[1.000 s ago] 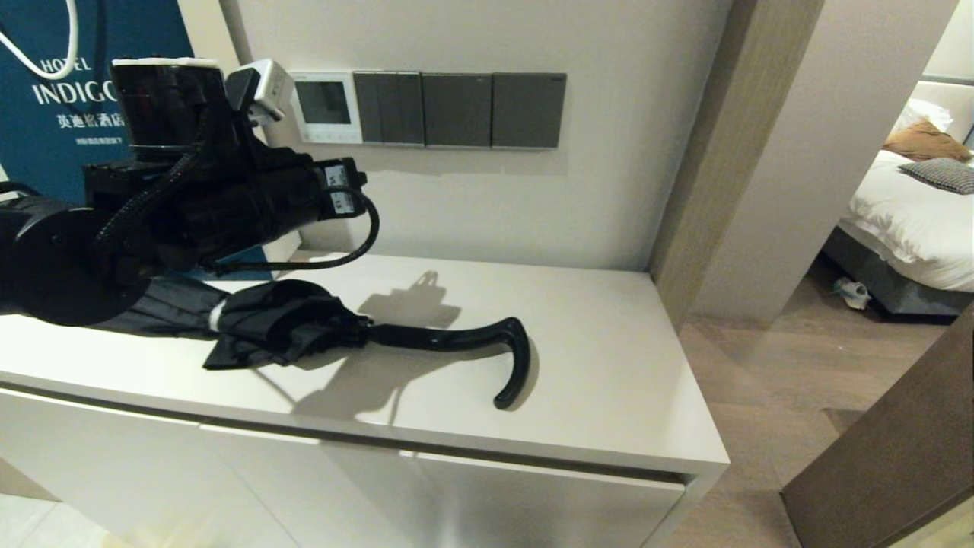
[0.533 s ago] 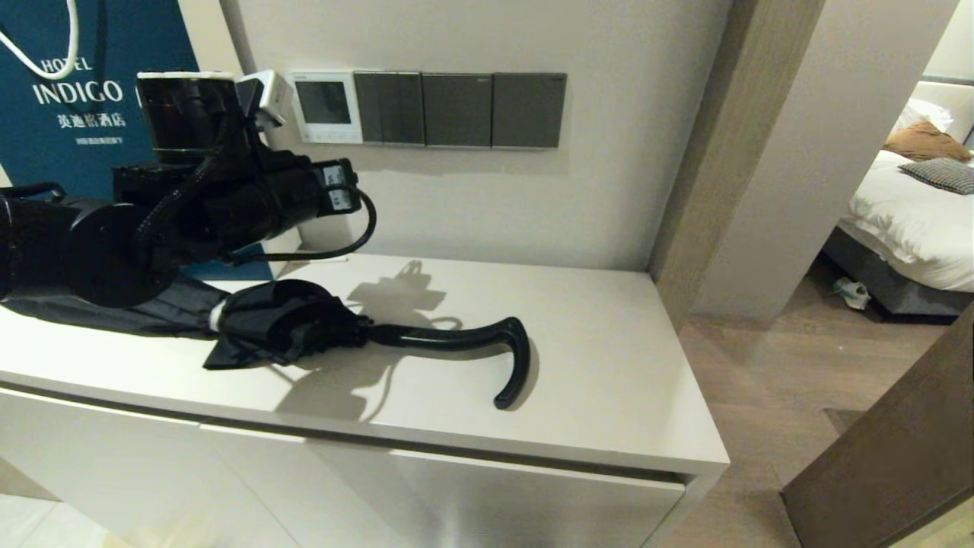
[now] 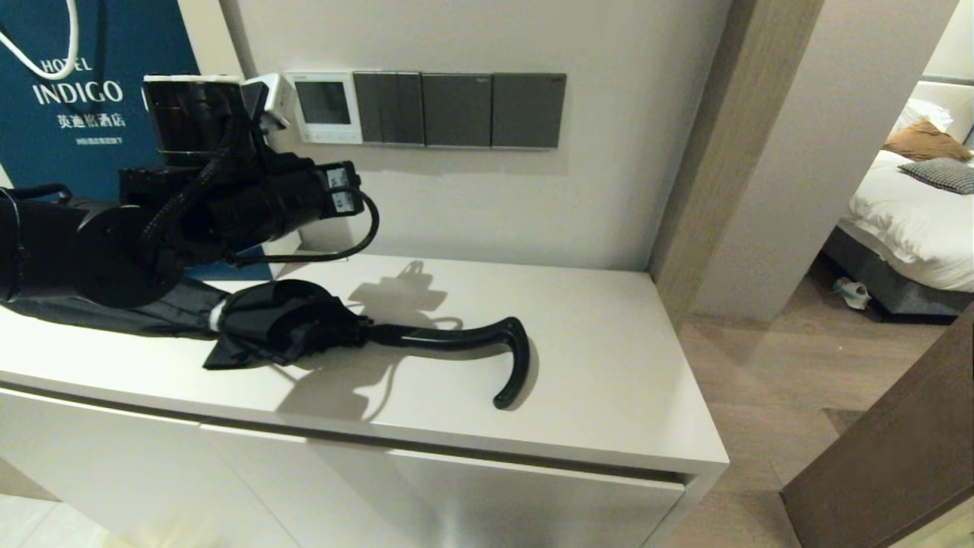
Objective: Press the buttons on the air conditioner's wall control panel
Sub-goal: Turn on the central air conditioner
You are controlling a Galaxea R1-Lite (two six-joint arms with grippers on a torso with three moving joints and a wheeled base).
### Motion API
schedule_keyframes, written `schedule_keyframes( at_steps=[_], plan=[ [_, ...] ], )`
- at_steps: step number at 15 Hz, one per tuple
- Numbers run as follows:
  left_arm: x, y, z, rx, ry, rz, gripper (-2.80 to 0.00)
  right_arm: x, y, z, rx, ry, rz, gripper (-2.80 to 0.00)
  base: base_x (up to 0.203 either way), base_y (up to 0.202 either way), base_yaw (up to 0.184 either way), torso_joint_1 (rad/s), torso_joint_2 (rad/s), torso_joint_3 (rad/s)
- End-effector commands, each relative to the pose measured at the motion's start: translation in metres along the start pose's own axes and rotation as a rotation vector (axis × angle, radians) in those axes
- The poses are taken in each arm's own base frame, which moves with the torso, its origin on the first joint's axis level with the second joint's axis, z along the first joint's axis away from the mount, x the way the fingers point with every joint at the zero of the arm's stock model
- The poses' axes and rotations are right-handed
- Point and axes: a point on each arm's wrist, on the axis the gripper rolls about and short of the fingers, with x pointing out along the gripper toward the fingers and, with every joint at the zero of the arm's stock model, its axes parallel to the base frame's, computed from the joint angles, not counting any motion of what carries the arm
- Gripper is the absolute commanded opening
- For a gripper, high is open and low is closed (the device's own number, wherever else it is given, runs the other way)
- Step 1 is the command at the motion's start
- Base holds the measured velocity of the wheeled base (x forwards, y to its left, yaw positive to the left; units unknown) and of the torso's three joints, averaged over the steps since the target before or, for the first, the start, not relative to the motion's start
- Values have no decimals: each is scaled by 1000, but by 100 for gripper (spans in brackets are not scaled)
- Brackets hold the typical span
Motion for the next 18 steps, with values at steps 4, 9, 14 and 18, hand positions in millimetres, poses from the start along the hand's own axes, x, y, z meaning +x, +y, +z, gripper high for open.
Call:
schedule_keyframes(
  at_steps=[4, 9, 14, 18],
  plan=[
    [8, -4, 20, -9, -73, -11, -280, 0, 0, 0, 0, 3, 0, -280, 0, 0, 0, 0, 0, 0],
    [13, -5, 27, -13, -98, -15, -280, 0, 0, 0, 0, 3, 0, -280, 0, 0, 0, 0, 0, 0],
    [23, -4, 20, -12, -83, -9, -280, 0, 0, 0, 0, 3, 0, -280, 0, 0, 0, 0, 0, 0],
    [23, -4, 20, -12, -83, -9, -280, 0, 0, 0, 0, 3, 0, -280, 0, 0, 0, 0, 0, 0]
  ],
)
